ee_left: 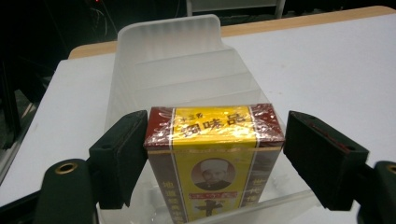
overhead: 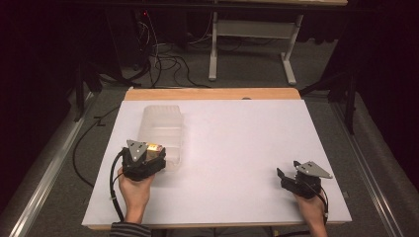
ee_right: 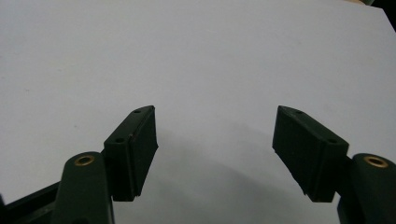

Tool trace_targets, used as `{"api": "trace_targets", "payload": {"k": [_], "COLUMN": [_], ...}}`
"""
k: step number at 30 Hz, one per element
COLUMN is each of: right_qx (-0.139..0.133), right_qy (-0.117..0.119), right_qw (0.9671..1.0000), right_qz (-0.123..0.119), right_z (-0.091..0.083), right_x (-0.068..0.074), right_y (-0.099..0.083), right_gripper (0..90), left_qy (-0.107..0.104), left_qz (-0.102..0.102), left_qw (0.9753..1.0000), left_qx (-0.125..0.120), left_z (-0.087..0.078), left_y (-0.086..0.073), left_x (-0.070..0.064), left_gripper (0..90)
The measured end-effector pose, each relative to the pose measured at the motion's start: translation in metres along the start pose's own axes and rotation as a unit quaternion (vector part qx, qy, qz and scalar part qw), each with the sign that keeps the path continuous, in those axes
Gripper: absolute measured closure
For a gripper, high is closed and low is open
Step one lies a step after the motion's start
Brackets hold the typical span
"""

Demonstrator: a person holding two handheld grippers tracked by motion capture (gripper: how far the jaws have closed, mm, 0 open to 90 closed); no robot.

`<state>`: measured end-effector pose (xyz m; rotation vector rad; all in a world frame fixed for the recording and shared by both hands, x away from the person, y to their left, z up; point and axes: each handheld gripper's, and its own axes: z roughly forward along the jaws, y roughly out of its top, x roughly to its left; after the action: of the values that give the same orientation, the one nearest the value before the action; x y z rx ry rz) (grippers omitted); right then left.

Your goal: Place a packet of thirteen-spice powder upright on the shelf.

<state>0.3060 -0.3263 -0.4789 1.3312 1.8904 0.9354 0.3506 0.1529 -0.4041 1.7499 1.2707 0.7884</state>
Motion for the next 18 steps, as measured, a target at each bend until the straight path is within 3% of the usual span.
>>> {"api": "trace_targets", "payload": {"k": [9,18], "right_qx": [-0.001,-0.002], "right_qy": [0.001,0.001], "right_qw": [1.0,1.0], "right_qz": [0.002,0.001], "right_z": [-0.001,-0.001], "right_x": [0.0,-0.001], "right_y": [0.0,0.0], "right_gripper": [31.1,31.1], "left_qy": [-0.004,-0.023], "left_qz": [0.004,0.013], "left_qw": [0.9998,0.9993], "left_qx": [-0.018,-0.028], "left_z": [-0.009,-0.016], "left_y": [0.009,0.017], "left_x": [-0.003,-0.011], "left_gripper": [21.1,20.6]}}
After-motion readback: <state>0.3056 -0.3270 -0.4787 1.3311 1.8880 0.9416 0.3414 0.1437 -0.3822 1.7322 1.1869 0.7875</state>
